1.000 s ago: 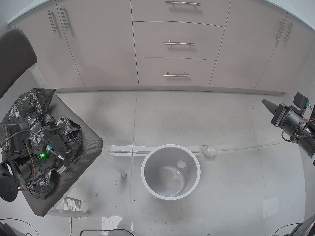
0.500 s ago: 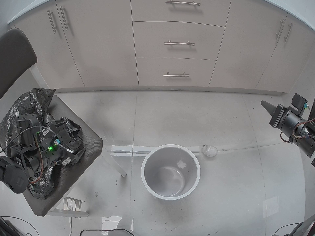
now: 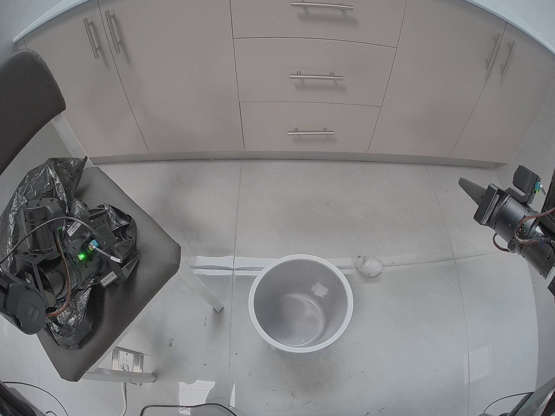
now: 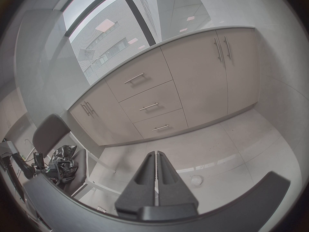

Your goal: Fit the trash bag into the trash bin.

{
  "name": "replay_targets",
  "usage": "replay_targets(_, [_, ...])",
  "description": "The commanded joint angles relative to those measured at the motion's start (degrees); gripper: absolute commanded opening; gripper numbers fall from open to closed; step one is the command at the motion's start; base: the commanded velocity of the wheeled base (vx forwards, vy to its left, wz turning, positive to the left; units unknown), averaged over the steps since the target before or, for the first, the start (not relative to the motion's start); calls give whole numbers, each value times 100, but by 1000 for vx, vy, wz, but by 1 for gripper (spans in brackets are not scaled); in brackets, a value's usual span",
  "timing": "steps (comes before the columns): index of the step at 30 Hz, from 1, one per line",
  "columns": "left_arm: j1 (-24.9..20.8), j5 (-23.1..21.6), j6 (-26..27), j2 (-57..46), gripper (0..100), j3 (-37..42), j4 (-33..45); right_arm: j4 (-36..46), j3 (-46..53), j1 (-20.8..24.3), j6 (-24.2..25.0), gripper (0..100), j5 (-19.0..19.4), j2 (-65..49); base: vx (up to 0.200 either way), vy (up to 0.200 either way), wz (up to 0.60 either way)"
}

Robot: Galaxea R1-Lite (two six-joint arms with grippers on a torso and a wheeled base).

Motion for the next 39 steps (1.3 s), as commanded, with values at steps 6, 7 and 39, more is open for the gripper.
replay_targets(6, [-10, -8, -4, -11, 0, -37, 1, -3, 0, -2, 1, 0, 8, -14, 0, 0, 0])
replay_targets(7, [-10, -8, -4, -11, 0, -37, 1, -3, 0, -2, 1, 0, 8, -14, 0, 0, 0])
replay_targets(39, [737, -4974, -13390, -1549, 0, -3640, 2190, -3, 18, -2, 1, 0, 8, 117, 0, 0, 0])
